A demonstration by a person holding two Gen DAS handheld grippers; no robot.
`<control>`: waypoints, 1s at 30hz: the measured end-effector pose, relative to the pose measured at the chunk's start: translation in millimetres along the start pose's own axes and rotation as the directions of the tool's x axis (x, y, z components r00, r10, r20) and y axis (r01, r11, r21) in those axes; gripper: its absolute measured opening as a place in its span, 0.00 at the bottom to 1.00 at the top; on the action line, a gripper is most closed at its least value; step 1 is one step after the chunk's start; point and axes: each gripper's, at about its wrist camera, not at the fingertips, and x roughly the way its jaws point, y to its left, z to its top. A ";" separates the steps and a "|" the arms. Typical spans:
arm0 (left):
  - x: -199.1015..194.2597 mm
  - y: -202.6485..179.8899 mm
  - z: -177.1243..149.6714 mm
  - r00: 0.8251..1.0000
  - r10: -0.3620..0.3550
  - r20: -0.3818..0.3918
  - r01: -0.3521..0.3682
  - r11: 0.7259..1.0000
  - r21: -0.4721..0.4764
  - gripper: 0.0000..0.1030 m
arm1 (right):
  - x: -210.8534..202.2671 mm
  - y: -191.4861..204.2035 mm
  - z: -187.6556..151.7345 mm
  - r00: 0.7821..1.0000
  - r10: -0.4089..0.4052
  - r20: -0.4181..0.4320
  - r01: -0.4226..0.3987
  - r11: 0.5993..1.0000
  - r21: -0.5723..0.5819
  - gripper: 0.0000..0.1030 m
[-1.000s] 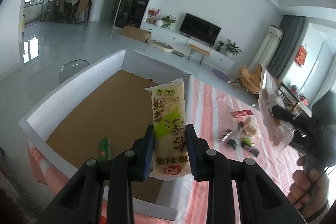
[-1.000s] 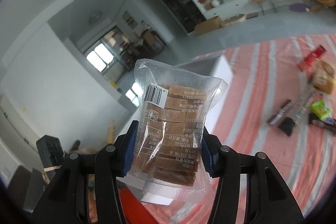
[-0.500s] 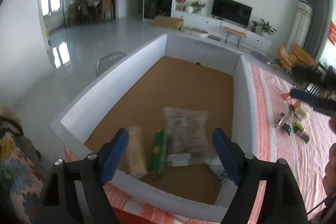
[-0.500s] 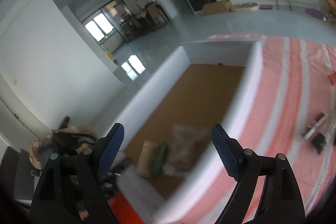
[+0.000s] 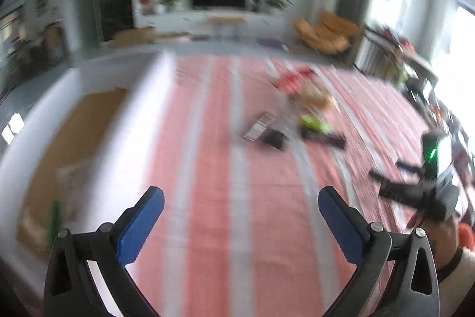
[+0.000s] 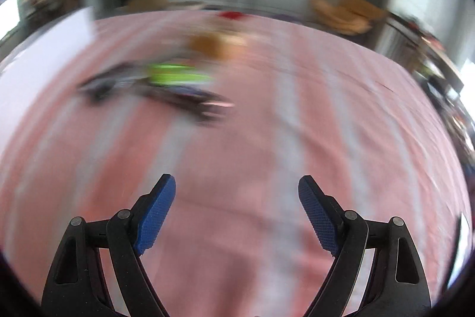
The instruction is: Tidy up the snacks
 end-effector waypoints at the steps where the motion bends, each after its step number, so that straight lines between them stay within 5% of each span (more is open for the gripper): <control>1: 16.3 -15.3 -1.6 1.000 -0.004 -0.017 0.004 1.000 0.027 1.00 | 0.8 -13.7 -1.5 1.000 -0.023 0.002 0.023 0.999 0.034 0.85; 7: 99.5 -57.2 -5.8 0.997 0.049 -0.053 -0.041 0.990 0.138 1.00 | 7.0 -47.5 -6.2 0.999 -0.039 0.002 0.039 0.994 0.099 0.85; 12: 138.8 -49.5 -3.4 0.995 0.055 -0.079 -0.050 0.997 0.066 1.00 | 10.5 -51.8 -10.0 1.000 -0.007 -0.023 0.010 0.992 0.126 0.85; 17: 152.0 -35.1 -8.5 0.992 0.043 -0.120 -0.046 0.999 -0.027 1.00 | 15.3 -53.4 -11.6 0.999 0.003 -0.052 0.005 0.990 0.143 0.85; 21: 156.4 -45.0 -10.4 0.985 0.099 -0.138 -0.096 0.995 0.025 1.00 | 16.6 -52.9 -10.7 0.998 0.008 -0.057 0.000 0.990 0.143 0.88; 30: 153.2 -43.0 -12.7 0.986 0.092 -0.139 -0.091 0.996 0.017 1.00 | 16.9 -52.9 -11.3 0.998 0.012 -0.057 -0.004 0.990 0.144 0.90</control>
